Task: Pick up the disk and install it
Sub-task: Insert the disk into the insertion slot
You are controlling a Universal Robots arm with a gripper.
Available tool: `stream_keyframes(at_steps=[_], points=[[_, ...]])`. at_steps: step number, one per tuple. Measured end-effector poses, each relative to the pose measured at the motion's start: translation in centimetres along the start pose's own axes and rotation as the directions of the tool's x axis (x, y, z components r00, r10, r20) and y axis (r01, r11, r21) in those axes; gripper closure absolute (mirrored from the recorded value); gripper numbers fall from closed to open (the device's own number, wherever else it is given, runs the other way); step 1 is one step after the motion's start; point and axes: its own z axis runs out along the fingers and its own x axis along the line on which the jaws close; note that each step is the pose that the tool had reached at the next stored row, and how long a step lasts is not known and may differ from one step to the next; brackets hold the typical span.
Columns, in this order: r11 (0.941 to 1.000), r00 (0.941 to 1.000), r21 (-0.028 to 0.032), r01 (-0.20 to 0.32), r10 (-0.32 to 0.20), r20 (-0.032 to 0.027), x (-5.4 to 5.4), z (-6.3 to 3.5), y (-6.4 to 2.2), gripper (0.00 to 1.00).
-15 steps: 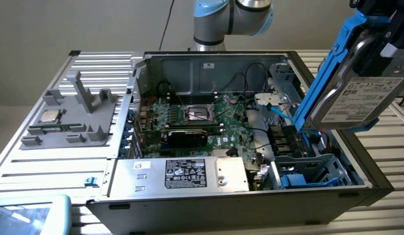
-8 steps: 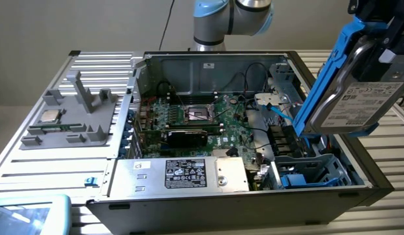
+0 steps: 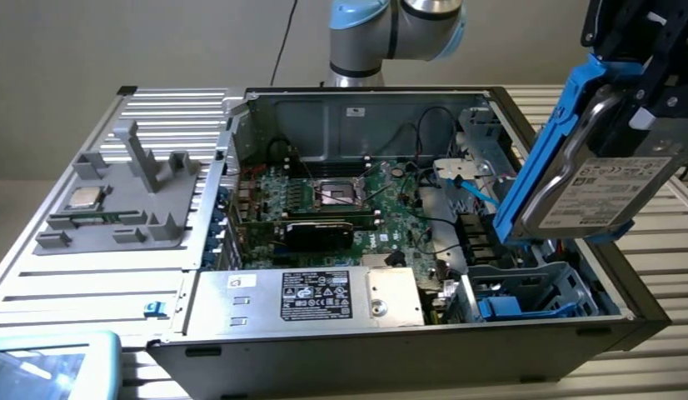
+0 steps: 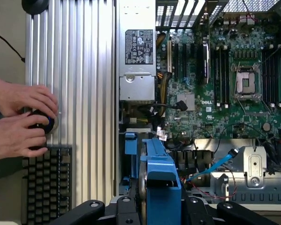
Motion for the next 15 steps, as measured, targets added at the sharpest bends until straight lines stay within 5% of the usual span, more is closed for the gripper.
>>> stream_keyframes(at_steps=[15], points=[[1.0000, 1.0000, -0.0001, 0.000, 0.000, 0.0047, 0.2, 2.73, -0.11, 0.63]])
